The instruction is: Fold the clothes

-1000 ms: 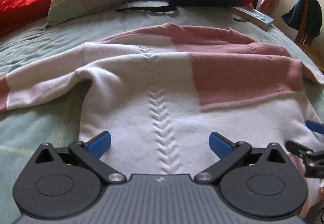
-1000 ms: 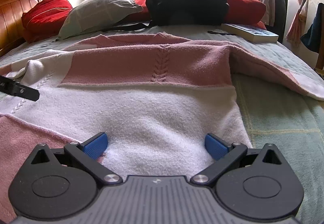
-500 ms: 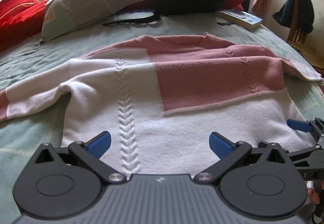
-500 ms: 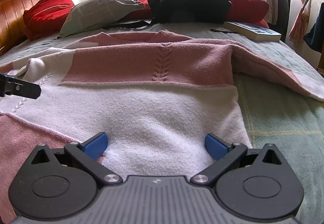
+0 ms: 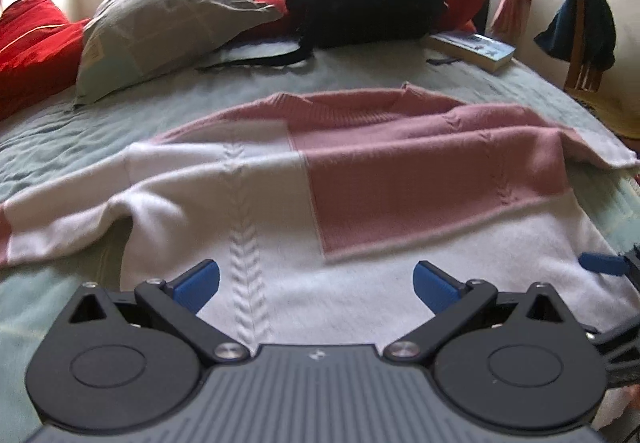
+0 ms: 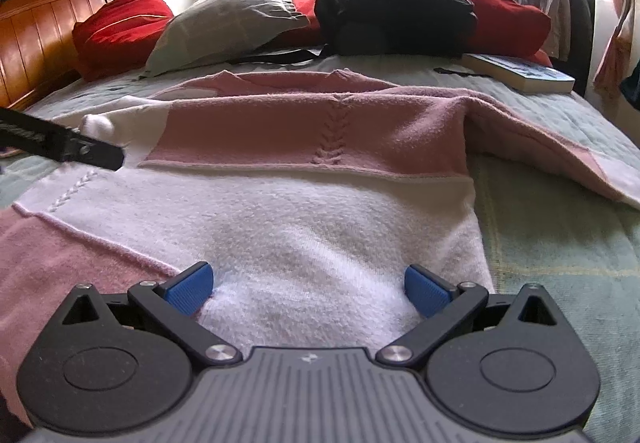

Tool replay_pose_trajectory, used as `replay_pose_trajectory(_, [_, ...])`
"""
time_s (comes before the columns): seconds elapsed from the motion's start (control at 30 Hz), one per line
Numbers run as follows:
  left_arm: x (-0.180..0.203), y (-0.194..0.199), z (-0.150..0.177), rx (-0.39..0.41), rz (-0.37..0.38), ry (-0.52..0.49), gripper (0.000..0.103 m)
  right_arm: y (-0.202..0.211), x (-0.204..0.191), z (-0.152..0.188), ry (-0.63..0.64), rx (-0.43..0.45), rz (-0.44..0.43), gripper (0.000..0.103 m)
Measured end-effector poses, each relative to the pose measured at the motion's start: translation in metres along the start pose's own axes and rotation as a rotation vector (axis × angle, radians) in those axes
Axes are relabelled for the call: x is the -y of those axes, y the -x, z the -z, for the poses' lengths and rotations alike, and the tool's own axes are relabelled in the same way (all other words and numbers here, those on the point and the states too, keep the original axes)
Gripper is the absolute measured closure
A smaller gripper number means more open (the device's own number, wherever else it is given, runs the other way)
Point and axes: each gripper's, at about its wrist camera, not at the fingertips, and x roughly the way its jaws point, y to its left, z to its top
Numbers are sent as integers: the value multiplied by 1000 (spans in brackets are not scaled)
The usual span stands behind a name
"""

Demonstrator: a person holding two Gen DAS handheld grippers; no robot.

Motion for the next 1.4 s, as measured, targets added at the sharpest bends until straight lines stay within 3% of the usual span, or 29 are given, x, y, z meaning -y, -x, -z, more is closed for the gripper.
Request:
replay_pose_trajectory(0.23, [-28,-35,-12,-38,67,-33,1,-5,1,-47,-49,-27,-78,0])
replay_pose_trajectory(0.43, [-35,-70,-21,-119,151,-130,1,-38,-7,-100,21,-21,-96,0])
replay_pose_trajectory(0.53, [-36,-73,-17,-101,183,-152,1,-55,-4,-121,3,-32,-115,0])
replay_pose_trajectory(0.7, [-42,-69,-12,-70,213,-167,1,-74,-3,-151,-28,-37,-154,0])
replay_pose_trajectory(0.8, [-47,-61,-10,-62,209,-181,1,-87,-9,-172,6,-37,-129,0])
replay_pose_trajectory(0.93, [-52,-42,-7,-40,175,-214,1,-120,-16,-206,47,-76,-42,0])
replay_pose_trajectory(1.0, [-57,-32,-8,-21,175,-217,1,-142,-18,-221,59,-120,-41,0])
replay_pose_trajectory(1.13, [-75,-20,-8,-7,229,-191,1,-186,-28,-242,98,-203,-16,0])
replay_pose_trajectory(1.4, [-90,-21,-7,-14,205,-162,1,-249,-53,-271,97,-241,-88,0])
